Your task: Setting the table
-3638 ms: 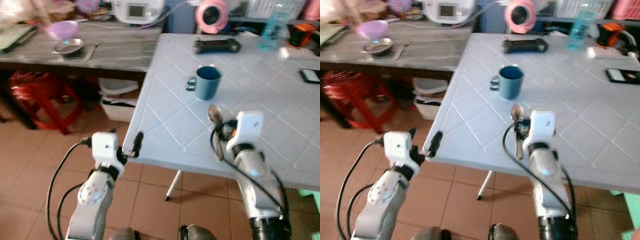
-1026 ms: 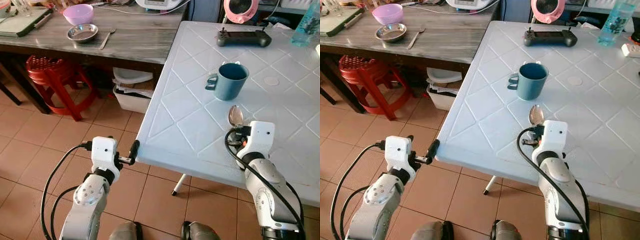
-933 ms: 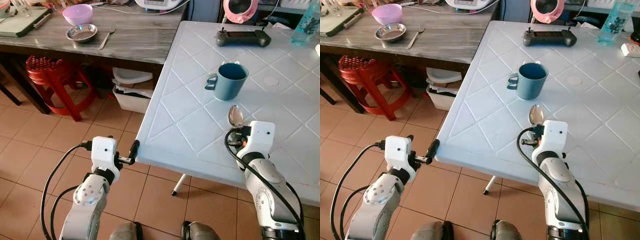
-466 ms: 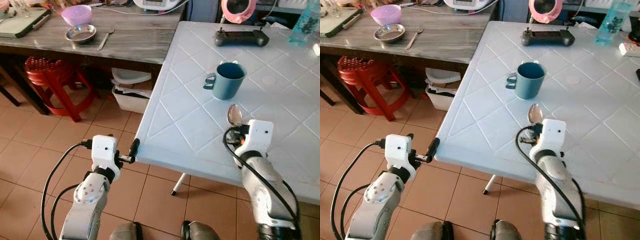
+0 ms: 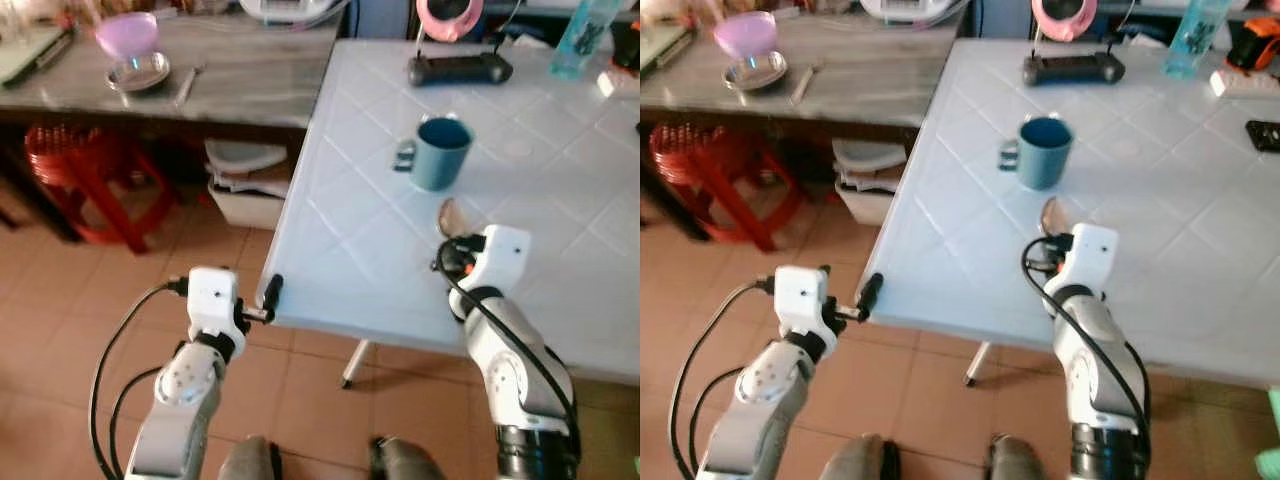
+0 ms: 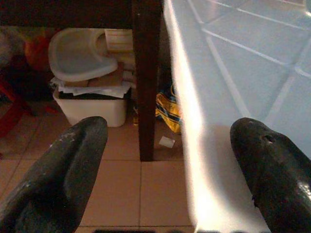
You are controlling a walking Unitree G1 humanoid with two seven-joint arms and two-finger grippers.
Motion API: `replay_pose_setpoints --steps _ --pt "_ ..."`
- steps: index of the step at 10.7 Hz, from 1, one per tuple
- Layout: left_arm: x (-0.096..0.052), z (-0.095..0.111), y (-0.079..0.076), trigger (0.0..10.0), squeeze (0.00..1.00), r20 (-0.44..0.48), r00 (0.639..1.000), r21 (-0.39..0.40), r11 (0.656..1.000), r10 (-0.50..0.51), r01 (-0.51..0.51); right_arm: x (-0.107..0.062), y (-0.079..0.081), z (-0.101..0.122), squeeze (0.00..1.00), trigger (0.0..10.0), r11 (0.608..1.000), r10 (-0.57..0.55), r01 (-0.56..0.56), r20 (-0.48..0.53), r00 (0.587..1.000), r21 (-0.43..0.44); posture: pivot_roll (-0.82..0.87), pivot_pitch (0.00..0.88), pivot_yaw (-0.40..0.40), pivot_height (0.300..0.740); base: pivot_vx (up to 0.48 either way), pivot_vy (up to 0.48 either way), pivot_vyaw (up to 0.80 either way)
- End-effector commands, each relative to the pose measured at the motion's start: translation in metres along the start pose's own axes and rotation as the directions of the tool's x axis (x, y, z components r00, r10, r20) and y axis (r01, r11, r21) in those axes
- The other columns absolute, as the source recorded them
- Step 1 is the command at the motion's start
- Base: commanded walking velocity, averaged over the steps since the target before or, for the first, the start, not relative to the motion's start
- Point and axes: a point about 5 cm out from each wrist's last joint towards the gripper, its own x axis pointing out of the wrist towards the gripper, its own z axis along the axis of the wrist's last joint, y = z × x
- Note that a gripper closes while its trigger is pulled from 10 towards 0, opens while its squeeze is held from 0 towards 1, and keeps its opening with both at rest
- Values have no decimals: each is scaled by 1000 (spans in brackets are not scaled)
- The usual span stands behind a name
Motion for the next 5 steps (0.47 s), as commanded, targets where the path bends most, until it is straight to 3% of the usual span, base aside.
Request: replay_pose_setpoints --steps 1,5 --pt "1 0 4 10000 0 -2 1000 14 1000 16 -16 2 24 -24 0 0 992 115 -109 -122 986 56 19 151 75 740 0 480 0" --pt "2 2 3 10000 0 31 999 7 1000 23 -24 7 31 4 0 0 986 160 -158 32 987 -54 9 142 61 740 0 480 0"
